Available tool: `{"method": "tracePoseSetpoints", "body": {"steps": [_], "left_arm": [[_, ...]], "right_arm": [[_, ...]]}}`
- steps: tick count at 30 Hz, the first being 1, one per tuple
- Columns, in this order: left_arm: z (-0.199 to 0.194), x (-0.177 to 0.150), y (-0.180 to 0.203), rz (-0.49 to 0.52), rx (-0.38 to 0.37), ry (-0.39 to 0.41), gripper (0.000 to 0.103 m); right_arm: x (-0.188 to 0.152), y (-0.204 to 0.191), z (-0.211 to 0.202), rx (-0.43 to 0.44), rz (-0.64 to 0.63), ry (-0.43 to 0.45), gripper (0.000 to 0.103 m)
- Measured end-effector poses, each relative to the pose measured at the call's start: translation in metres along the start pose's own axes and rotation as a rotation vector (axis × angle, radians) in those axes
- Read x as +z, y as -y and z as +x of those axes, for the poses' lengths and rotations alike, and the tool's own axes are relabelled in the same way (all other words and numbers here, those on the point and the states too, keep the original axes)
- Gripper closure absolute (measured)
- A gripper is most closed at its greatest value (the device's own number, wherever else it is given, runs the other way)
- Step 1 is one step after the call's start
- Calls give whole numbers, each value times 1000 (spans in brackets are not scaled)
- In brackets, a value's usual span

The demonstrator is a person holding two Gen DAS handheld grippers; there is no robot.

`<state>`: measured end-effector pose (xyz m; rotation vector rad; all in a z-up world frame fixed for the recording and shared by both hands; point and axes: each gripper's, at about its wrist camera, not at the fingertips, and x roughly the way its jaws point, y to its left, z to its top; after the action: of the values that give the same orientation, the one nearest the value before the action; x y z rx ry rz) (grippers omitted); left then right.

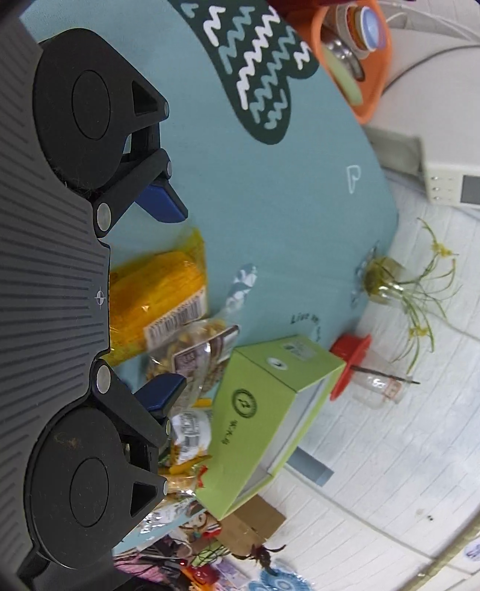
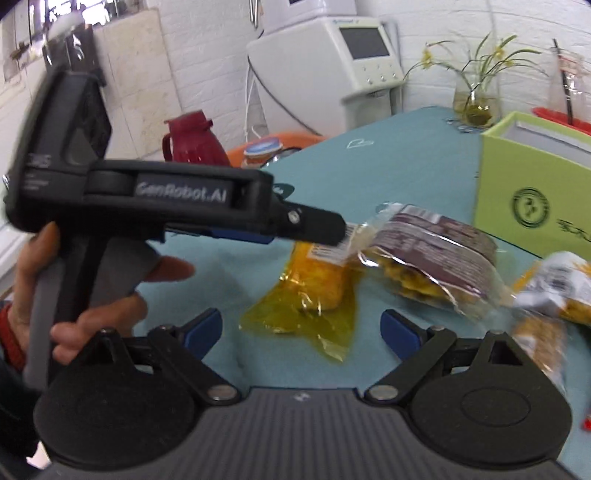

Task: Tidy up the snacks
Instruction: 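Grasp the yellow corn packet with the left gripper, then carry the yellow corn packet into the box and open the left gripper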

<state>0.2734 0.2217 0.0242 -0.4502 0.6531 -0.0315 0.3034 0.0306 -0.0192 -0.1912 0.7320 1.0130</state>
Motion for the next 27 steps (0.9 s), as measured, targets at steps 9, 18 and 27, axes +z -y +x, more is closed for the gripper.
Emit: {"method": "tracePoseSetpoints", "body": {"steps": [9, 18, 27], "left_arm": [[8, -17, 5, 76, -15, -73, 71], [-40, -71, 30, 97, -44, -79, 74], [-49, -66, 25, 57, -17, -53, 39]], "right_arm": [[11, -26, 31, -45, -135, -51, 15], [-39, -66, -17, -58, -189, -47, 14], [-49, -56, -26, -56, -77, 2, 10]]}}
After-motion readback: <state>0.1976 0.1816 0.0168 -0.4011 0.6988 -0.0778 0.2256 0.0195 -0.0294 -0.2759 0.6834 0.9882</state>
